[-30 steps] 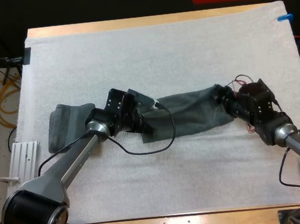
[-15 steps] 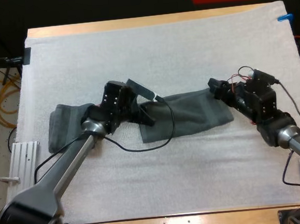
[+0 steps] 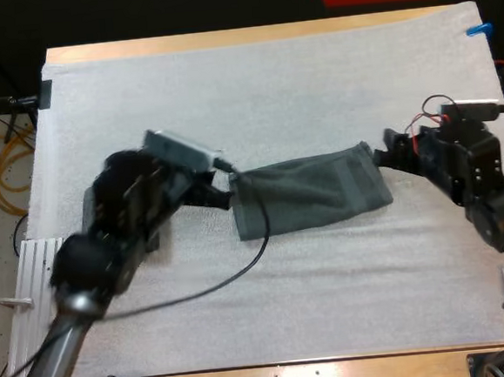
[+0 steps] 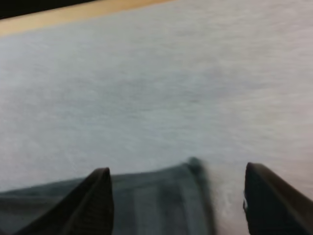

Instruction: Pick towel from pile fold and stack

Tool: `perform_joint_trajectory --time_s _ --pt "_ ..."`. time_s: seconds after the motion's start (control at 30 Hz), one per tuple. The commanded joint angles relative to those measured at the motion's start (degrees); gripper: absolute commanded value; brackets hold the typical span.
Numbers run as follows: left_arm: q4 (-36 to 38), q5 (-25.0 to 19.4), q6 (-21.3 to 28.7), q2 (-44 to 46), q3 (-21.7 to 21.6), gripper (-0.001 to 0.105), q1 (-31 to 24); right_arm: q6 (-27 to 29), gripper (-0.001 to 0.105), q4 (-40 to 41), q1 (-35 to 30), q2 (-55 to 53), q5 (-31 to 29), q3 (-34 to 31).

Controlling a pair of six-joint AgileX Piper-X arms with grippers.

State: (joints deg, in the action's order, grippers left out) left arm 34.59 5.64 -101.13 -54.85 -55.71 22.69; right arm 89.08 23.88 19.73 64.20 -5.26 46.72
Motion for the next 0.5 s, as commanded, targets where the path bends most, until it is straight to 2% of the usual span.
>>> perform_joint_trajectory --time_s 0.0,0.23,0.4,0.47 --pt "0.9 0.4 -2.1 2.9 -0.5 0.042 0.1 1.3 0.057 3.6 -0.2 -1.8 -1.8 1.2" --pt "6.0 2.3 -6.8 13.9 -0.5 0.042 0.1 1.3 0.057 9.8 -0.2 -9.9 -2.3 2.0" --pt "15.1 2.3 -8.6 17.9 -0.5 0.043 0.1 1.2 0.057 13.6 -0.2 -16.1 -2.3 2.0" --pt "18.3 2.3 -8.7 18.0 -0.5 0.048 0.1 1.2 0.057 15.2 -0.2 -17.6 -2.3 2.0"
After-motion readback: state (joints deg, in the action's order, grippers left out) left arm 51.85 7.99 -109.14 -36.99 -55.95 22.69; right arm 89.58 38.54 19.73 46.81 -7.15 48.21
